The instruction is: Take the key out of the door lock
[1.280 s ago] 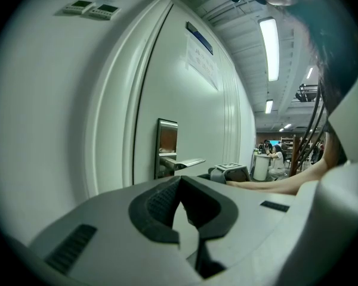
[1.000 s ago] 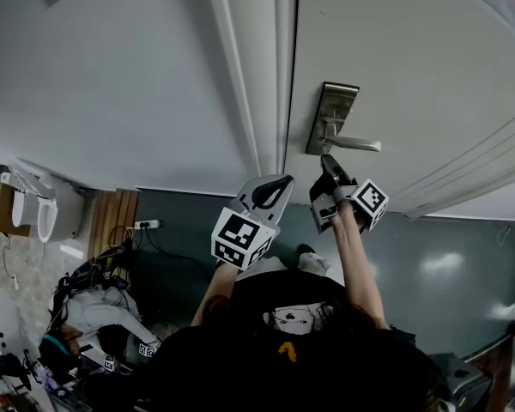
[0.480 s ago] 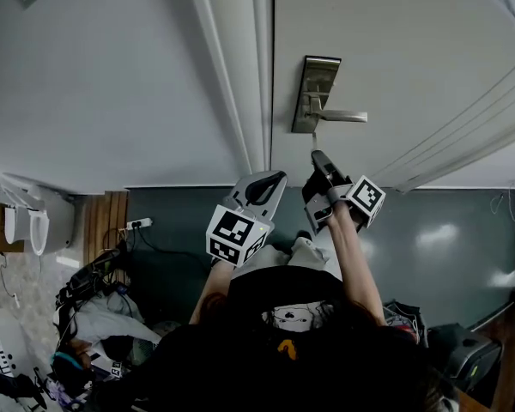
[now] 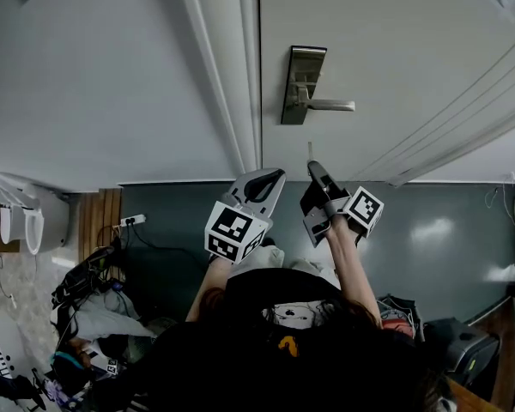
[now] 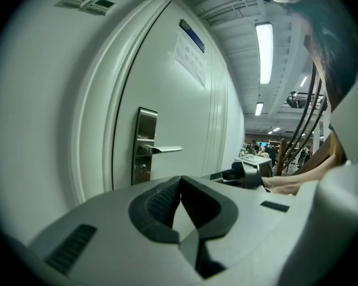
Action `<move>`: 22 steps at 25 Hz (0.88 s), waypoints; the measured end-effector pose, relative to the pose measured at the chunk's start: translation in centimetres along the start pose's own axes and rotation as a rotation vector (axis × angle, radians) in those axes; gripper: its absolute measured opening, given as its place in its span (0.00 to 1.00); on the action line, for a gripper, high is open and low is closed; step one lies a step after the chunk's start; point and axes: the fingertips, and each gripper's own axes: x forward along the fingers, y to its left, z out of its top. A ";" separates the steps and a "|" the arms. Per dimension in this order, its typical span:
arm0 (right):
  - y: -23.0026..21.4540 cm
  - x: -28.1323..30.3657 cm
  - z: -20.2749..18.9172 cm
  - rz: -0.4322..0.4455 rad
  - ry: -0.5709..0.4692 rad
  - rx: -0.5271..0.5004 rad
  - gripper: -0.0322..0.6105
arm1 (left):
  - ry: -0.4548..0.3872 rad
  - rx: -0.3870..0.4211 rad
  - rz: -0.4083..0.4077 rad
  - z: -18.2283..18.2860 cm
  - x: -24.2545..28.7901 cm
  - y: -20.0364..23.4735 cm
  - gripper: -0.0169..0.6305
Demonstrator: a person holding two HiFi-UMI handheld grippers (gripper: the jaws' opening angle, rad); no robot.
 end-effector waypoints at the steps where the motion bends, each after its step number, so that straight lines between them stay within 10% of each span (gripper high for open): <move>1: 0.0 -0.5 -0.2 -0.001 0.004 0.001 0.08 | 0.004 0.001 0.000 -0.1 -0.1 -0.3 0.04; 22: 1.6 -12.9 -4.7 -0.002 0.118 -0.108 0.08 | 0.034 -0.006 0.057 -1.6 -5.2 -10.1 0.04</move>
